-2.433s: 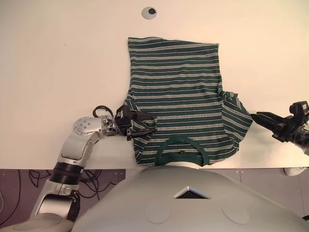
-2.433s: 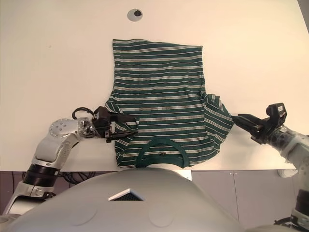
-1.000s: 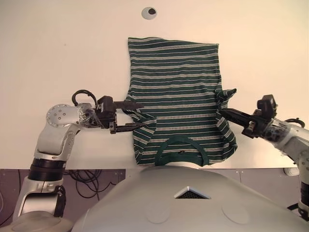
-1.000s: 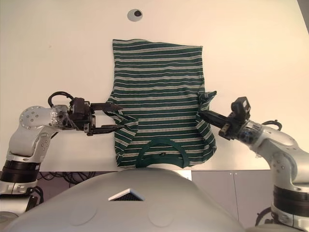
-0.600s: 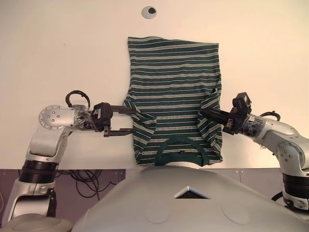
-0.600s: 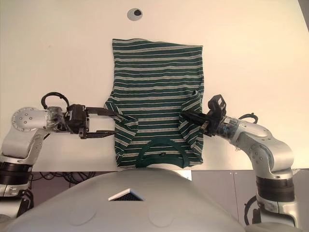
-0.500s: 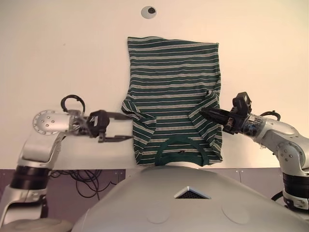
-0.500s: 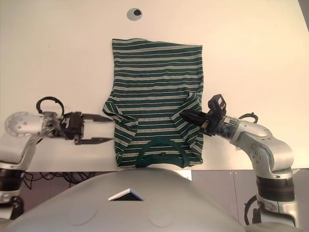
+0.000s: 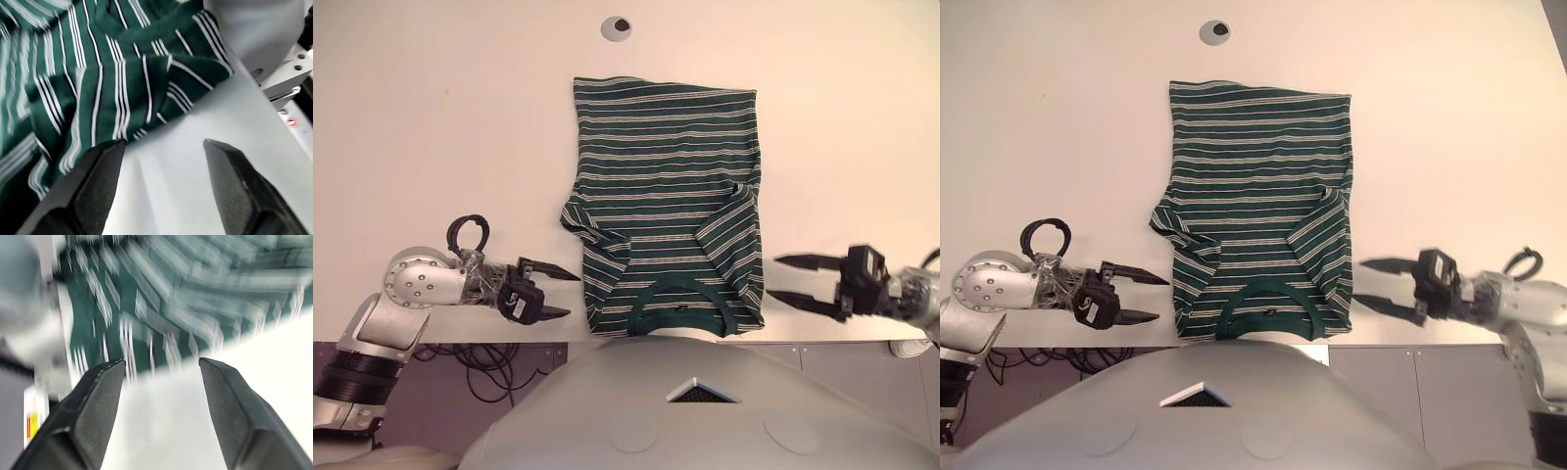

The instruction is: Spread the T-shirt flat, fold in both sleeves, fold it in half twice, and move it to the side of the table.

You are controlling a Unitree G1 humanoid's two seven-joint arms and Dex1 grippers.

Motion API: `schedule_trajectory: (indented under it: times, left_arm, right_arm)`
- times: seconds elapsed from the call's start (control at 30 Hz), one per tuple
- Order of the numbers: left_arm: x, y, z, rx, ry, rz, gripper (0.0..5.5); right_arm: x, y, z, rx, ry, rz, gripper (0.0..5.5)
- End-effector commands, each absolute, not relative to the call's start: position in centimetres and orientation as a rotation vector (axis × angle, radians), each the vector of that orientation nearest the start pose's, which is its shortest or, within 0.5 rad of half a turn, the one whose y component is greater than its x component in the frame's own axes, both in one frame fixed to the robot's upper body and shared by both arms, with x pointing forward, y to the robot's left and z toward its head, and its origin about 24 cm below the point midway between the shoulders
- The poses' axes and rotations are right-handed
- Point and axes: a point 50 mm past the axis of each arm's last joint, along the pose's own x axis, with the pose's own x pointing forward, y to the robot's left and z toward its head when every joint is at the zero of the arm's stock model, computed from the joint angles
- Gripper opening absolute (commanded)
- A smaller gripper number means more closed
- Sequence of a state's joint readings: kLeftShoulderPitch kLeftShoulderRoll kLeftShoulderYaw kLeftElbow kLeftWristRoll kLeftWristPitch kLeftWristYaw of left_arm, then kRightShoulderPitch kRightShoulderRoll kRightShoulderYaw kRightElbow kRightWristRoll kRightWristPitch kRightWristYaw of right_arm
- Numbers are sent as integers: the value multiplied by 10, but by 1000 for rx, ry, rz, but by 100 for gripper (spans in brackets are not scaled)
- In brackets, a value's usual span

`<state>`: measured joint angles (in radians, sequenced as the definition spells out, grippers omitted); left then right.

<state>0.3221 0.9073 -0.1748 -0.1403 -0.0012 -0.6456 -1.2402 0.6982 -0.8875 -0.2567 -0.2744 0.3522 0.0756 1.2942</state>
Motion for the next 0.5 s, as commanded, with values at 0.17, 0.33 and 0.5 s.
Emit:
schedule_trajectory:
  times: [0.17, 0.33, 0.5]
  left_arm:
    - [121, 210, 36, 972, 24, -1743, 291]
    - [117, 205, 35, 932, 24, -1772, 291]
    - [115, 199, 33, 899, 27, -1788, 264]
  right_arm:
    - [82, -284, 48, -731, 646, 1242, 277]
    - [86, -273, 42, -865, 465, 1261, 277]
    - [80, -260, 34, -867, 406, 1320, 280]
